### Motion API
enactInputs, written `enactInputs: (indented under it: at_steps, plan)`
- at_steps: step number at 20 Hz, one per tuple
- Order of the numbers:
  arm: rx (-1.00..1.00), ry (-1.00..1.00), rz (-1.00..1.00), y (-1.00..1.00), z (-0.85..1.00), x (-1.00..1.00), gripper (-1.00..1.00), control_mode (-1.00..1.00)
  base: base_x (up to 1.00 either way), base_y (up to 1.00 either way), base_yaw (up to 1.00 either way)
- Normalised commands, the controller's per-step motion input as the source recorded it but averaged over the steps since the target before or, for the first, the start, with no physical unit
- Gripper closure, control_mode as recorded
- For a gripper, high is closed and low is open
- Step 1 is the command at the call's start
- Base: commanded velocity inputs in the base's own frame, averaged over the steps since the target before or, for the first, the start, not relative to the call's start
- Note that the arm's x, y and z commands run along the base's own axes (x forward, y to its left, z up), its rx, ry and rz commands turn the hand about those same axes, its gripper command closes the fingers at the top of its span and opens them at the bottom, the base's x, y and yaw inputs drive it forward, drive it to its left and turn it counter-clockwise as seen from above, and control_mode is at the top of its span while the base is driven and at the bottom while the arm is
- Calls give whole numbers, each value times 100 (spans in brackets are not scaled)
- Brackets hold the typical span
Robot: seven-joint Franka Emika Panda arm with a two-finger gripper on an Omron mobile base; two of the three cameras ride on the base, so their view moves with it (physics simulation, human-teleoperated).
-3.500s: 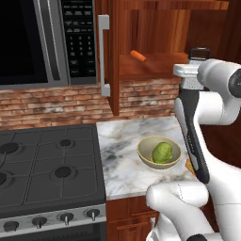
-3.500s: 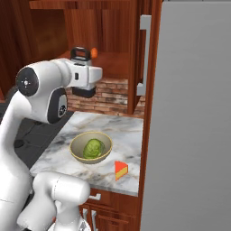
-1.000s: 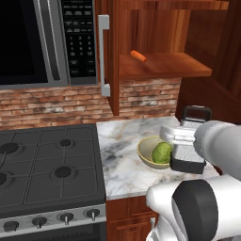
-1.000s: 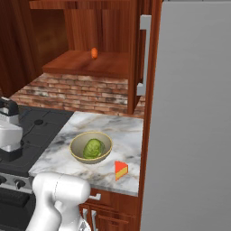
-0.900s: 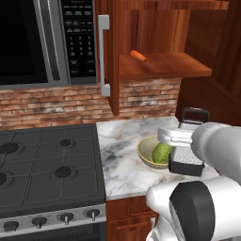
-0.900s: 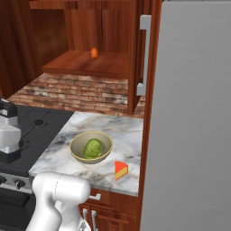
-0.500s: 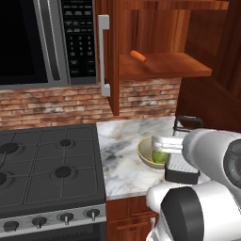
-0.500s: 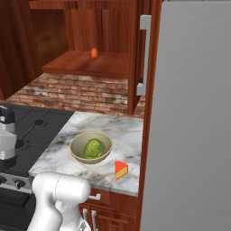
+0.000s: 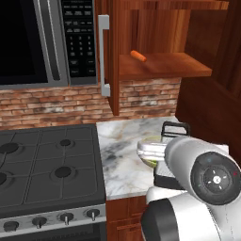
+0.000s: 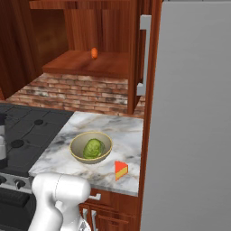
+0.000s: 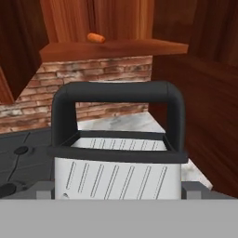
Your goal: Pick the cheese from the fridge and the cheese grater from the cabinet and place them next to the salad bowl.
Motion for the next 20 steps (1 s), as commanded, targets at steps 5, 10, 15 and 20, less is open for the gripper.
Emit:
enactInputs:
  at_steps: [5,10,15,20]
  plan:
    - [-5,-16,0,16,-44,20,100,-100,0,0,0]
    - [0,-2,0,2,-52,35,100,-100,0,0,0]
    - [0,-3,0,1,-74,32,100,-100,0,0,0]
    - [-10,-11,0,1,-50,41,100,-100,0,0,0]
